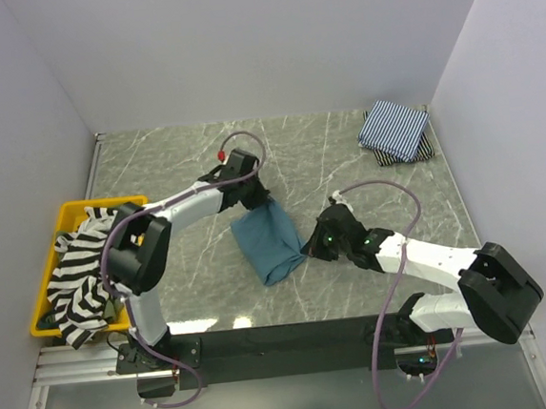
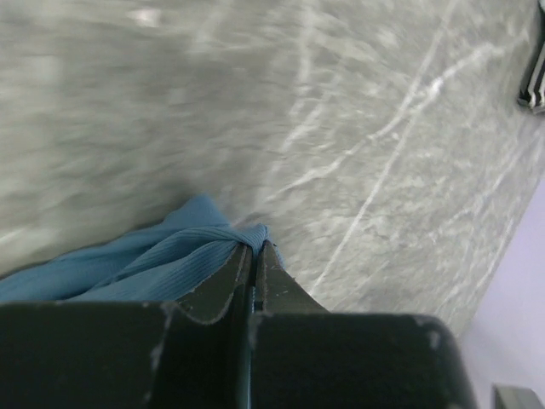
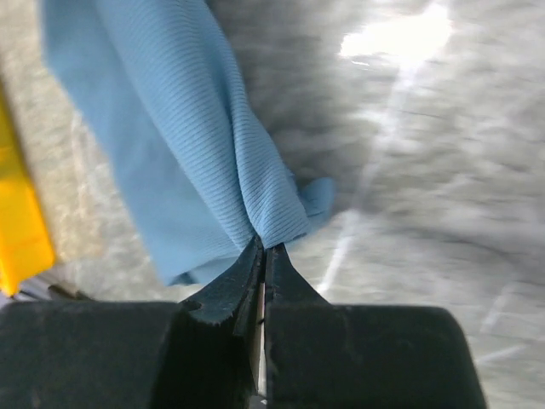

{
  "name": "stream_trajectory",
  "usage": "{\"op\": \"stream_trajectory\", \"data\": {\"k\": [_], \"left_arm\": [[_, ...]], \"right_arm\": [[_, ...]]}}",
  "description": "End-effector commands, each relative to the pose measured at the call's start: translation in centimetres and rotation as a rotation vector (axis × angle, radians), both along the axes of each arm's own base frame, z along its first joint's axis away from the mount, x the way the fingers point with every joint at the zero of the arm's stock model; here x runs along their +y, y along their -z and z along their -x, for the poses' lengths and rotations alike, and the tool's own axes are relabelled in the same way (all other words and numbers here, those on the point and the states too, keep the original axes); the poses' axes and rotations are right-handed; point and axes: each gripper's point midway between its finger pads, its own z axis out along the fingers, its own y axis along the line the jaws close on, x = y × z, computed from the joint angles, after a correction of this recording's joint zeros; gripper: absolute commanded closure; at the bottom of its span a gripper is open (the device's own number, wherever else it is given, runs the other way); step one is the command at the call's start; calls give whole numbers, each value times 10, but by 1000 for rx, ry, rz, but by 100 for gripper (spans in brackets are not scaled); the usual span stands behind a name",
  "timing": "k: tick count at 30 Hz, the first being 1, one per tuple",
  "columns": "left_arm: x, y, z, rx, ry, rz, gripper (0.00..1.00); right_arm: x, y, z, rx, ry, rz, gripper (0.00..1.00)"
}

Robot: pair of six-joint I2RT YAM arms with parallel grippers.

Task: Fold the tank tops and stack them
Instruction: Fold the tank top

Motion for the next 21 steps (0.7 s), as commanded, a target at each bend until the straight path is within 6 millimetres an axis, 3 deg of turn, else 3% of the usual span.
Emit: {"op": "stream_trajectory", "data": {"k": [1,4,7,8,11,13,15,16,18,19,20,21], "left_arm": [[-37,-26,-24,-113,84,85,98],[-51,-24,-29,-139,122,123,91],[-59,-34,-29,-184,162,166,73],[-60,-40,-30,-210,171,177,68],[-54,-64,-32,-287,176,179,53],[-44,-91,-32,-347,166,179,51],[-24,-98,-32,-364,102,127,51],[-10,-106,-23,-343,73,105,51],[18,-97,-19,-314,-33,20,57],[27,-101,-13,-302,-63,19,62],[36,-84,0,-248,-67,-18,70],[42,-79,6,-234,-82,-23,74]], "right_arm": [[0,-1,-5,-15,20,-67,100],[-11,11,-7,-8,59,-68,99],[-24,21,-5,5,90,-63,81],[-28,22,-3,7,97,-63,69],[-40,15,-2,-23,139,-62,56],[-49,4,-6,-64,174,-47,48],[-61,-12,-6,-109,198,-19,47],[-61,-24,-8,-134,196,-28,47],[-57,-40,-7,-173,164,-45,47],[-46,-56,-7,-194,123,-76,47],[-40,-54,-7,-184,89,-54,48],[-33,-56,-7,-184,62,-40,49]]}}
